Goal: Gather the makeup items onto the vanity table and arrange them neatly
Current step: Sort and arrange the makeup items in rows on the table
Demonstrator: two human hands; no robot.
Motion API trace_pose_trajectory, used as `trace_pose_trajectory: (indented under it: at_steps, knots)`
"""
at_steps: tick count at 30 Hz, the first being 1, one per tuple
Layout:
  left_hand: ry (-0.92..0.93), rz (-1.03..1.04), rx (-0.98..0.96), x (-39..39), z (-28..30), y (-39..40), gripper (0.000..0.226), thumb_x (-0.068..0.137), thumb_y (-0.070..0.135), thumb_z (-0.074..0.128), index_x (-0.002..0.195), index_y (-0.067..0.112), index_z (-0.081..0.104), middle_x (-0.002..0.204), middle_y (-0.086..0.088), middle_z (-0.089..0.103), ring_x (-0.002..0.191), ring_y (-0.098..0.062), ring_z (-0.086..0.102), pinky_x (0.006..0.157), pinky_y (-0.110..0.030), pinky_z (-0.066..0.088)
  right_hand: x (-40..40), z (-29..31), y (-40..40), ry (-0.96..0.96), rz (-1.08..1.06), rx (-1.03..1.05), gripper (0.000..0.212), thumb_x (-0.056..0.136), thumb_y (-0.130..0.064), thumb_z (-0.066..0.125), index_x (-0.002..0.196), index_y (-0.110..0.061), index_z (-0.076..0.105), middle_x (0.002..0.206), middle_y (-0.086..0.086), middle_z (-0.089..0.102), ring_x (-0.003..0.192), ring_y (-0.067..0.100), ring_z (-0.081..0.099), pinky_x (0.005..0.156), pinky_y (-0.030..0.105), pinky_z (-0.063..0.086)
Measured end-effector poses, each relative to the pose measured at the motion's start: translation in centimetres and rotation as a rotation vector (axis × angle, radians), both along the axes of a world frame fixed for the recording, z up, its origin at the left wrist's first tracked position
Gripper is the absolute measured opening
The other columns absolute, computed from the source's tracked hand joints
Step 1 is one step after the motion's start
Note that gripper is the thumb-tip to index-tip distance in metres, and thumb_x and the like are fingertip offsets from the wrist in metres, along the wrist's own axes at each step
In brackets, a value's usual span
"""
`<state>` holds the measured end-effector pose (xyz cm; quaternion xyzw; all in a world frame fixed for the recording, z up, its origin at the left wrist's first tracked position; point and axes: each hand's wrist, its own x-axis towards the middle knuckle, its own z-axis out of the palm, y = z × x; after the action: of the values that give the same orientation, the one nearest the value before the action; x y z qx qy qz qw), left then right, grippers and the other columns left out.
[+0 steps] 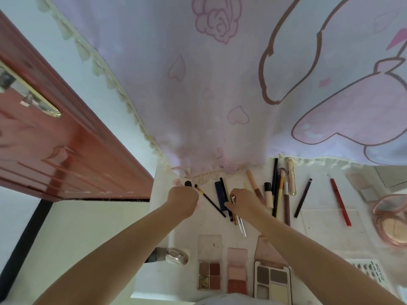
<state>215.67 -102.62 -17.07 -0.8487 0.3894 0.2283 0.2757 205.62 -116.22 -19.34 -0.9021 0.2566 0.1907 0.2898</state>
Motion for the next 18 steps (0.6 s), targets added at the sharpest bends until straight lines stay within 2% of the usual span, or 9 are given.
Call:
trace_pose_trajectory:
  at_steps: [2, 3, 5, 8, 11, 13, 15, 17, 18]
  knots:
    - [-0.017, -0.039, 0.048, 0.4, -0.2, -0.3, 0.031, 0.094, 0.012, 0.04, 0.123, 0.006, 0.046, 0.118, -0.012, 0.046, 0.11, -0.033, 0.041, 0.079, -0.027, 0.033, 0.8, -0.6, 0.6, -0.011, 0.048, -0.04, 0.036, 0.088, -0.034, 0.051, 0.11, -0.006, 0.048, 0.108, 0.01, 0.056, 0.098, 0.025, 0.055, 0.063, 0.026, 0.036]
    - [-0.026, -0.068, 0.081, 0.5, -0.1, -0.5, 0.032, 0.091, 0.007, 0.04, 0.123, 0.006, 0.046, 0.116, -0.011, 0.047, 0.098, -0.03, 0.044, 0.082, -0.028, 0.032, 1.2, -0.9, 1.0, -0.012, 0.069, -0.064, 0.038, 0.087, -0.035, 0.052, 0.112, -0.006, 0.046, 0.109, 0.011, 0.055, 0.099, 0.025, 0.055, 0.065, 0.028, 0.038]
    - [-0.037, -0.137, 0.14, 0.6, -0.1, -0.8, 0.034, 0.086, 0.001, 0.04, 0.119, 0.006, 0.048, 0.113, -0.009, 0.048, 0.078, -0.023, 0.04, 0.084, -0.031, 0.03, 1.9, -1.4, 1.6, 0.007, 0.078, -0.106, 0.04, 0.087, -0.035, 0.052, 0.114, -0.007, 0.045, 0.11, 0.011, 0.055, 0.1, 0.026, 0.055, 0.067, 0.029, 0.041]
    - [-0.051, -0.166, 0.154, 0.7, -0.4, -0.8, 0.033, 0.083, -0.001, 0.041, 0.113, 0.007, 0.05, 0.104, -0.007, 0.049, 0.067, -0.019, 0.029, 0.085, -0.032, 0.031, 2.7, -1.6, 2.4, 0.062, 0.022, -0.112, 0.031, 0.088, -0.027, 0.05, 0.11, -0.005, 0.049, 0.095, 0.007, 0.058, 0.094, 0.025, 0.059, 0.054, 0.025, 0.038]
    - [-0.066, -0.191, 0.165, 0.8, -0.6, -0.5, 0.03, 0.085, 0.0, 0.041, 0.113, 0.006, 0.051, 0.094, -0.005, 0.05, 0.081, -0.02, 0.043, 0.091, -0.031, 0.033, 2.7, -1.5, 2.5, 0.081, -0.014, -0.086, 0.029, 0.087, -0.02, 0.048, 0.112, -0.005, 0.051, 0.069, 0.0, 0.046, 0.081, 0.024, 0.06, 0.041, 0.023, 0.028]
    - [-0.068, -0.19, 0.163, 0.7, -0.5, -0.4, 0.025, 0.089, 0.005, 0.042, 0.113, 0.005, 0.051, 0.094, -0.005, 0.051, 0.094, -0.023, 0.046, 0.095, -0.031, 0.033, 2.4, -1.5, 2.2, 0.051, -0.006, -0.047, 0.031, 0.087, -0.021, 0.047, 0.114, -0.006, 0.049, 0.075, 0.004, 0.053, 0.083, 0.026, 0.06, 0.041, 0.022, 0.028]
    - [-0.073, -0.156, 0.124, 0.4, -0.2, -0.2, 0.023, 0.092, 0.008, 0.043, 0.113, 0.004, 0.052, 0.099, -0.007, 0.051, 0.103, -0.027, 0.045, 0.094, -0.031, 0.035, 1.9, -1.6, 1.8, 0.017, -0.046, 0.028, 0.024, 0.085, -0.024, 0.049, 0.102, -0.007, 0.052, 0.085, 0.008, 0.061, 0.08, 0.025, 0.06, 0.042, 0.022, 0.03]
    - [-0.094, -0.141, 0.056, 0.0, 0.1, -0.1, 0.023, 0.092, 0.01, 0.045, 0.114, 0.005, 0.051, 0.106, -0.009, 0.052, 0.104, -0.029, 0.045, 0.087, -0.03, 0.039, 1.2, -1.6, 1.5, 0.0, -0.108, 0.083, 0.015, 0.083, -0.026, 0.051, 0.082, -0.011, 0.049, 0.07, 0.001, 0.055, 0.068, 0.021, 0.056, 0.041, 0.022, 0.03]
    - [-0.099, -0.121, 0.005, -0.1, 0.3, 0.1, 0.024, 0.092, 0.012, 0.046, 0.114, 0.005, 0.051, 0.108, -0.008, 0.052, 0.105, -0.03, 0.046, 0.078, -0.027, 0.04, 0.8, -1.6, 1.4, -0.012, -0.133, 0.102, 0.018, 0.083, -0.027, 0.052, 0.073, -0.014, 0.044, 0.063, -0.003, 0.049, 0.061, 0.017, 0.053, 0.041, 0.022, 0.029]
